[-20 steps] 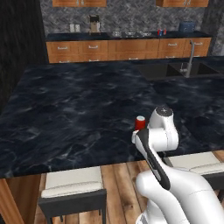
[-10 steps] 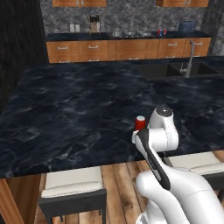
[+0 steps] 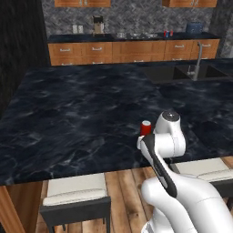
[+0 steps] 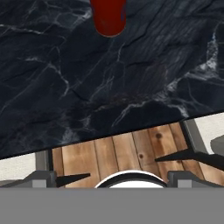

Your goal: Four empty soda cans are scattered around the kitchen. Gather all the cans and cluster them next to the stove for recycling.

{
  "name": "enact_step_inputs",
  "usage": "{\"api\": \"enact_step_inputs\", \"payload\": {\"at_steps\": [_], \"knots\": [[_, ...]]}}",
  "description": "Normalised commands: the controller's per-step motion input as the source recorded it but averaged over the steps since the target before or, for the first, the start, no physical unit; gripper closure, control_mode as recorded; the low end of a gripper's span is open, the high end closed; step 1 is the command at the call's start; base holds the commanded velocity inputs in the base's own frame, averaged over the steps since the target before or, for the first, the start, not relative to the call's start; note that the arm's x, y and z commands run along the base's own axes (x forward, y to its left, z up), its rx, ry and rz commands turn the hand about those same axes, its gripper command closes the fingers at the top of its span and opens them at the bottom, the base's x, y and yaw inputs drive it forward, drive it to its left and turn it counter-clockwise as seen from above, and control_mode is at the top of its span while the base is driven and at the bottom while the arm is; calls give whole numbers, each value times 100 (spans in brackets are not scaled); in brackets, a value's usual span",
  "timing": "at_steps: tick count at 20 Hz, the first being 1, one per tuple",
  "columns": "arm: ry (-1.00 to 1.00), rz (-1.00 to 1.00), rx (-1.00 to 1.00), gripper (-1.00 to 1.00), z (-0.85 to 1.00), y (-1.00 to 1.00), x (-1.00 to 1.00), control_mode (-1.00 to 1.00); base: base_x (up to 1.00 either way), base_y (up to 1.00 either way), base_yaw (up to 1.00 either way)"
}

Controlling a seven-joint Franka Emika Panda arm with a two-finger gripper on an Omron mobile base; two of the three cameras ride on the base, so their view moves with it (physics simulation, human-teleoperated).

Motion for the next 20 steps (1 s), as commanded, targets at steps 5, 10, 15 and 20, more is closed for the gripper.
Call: {"api": "enact_step_inputs", "payload": {"at_steps": [5,10,15,20], "knots": [[16,0,0,-100,31,0,21,-100,0,0,0],[20,0,0,-100,39,0,21,-100,0,0,0],[15,0,0,-100,26,-6,15,-100,0,0,0],[0,3,0,-100,7,-12,6,-100,0,0,0]]}}
